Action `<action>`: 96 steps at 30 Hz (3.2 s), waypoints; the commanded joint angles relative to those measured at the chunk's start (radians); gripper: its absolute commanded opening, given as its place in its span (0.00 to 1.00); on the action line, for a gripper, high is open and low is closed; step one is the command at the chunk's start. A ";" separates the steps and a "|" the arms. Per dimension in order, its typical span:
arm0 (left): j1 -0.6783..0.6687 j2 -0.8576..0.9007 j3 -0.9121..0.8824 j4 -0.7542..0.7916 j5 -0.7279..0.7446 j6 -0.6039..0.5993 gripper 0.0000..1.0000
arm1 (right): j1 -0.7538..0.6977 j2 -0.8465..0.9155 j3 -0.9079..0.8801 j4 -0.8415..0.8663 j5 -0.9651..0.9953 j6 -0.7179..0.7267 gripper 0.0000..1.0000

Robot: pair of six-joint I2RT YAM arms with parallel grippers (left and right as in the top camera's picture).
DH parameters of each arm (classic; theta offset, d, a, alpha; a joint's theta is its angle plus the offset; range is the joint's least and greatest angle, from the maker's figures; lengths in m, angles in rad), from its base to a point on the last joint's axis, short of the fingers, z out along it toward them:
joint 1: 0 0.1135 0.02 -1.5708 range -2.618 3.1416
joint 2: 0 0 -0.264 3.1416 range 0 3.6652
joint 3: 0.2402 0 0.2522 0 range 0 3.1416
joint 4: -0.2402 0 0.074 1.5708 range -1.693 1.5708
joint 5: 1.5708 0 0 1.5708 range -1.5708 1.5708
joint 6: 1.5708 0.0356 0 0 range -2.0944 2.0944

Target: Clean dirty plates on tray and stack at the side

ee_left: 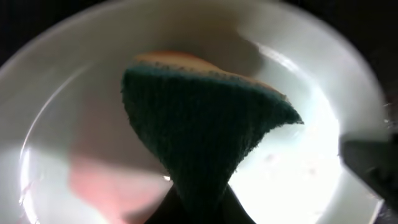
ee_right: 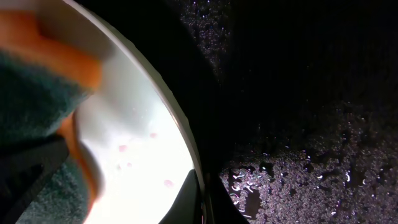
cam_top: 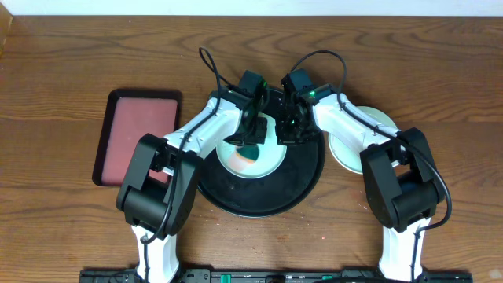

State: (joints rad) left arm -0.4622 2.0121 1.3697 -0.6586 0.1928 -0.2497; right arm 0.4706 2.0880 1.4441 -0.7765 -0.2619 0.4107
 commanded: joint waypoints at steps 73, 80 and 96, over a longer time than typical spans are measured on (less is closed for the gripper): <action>0.028 -0.018 0.060 -0.085 -0.389 -0.023 0.07 | 0.000 0.024 -0.008 0.003 -0.008 0.011 0.01; 0.029 -0.086 0.112 -0.161 -0.389 -0.023 0.07 | 0.000 0.024 -0.008 0.002 -0.008 0.011 0.01; 0.099 -0.249 0.111 -0.224 -0.350 -0.037 0.07 | 0.001 -0.024 -0.003 0.018 0.006 -0.040 0.01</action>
State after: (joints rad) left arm -0.3714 1.7618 1.4639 -0.8768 -0.1631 -0.2668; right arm 0.4713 2.0880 1.4425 -0.7673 -0.2863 0.4042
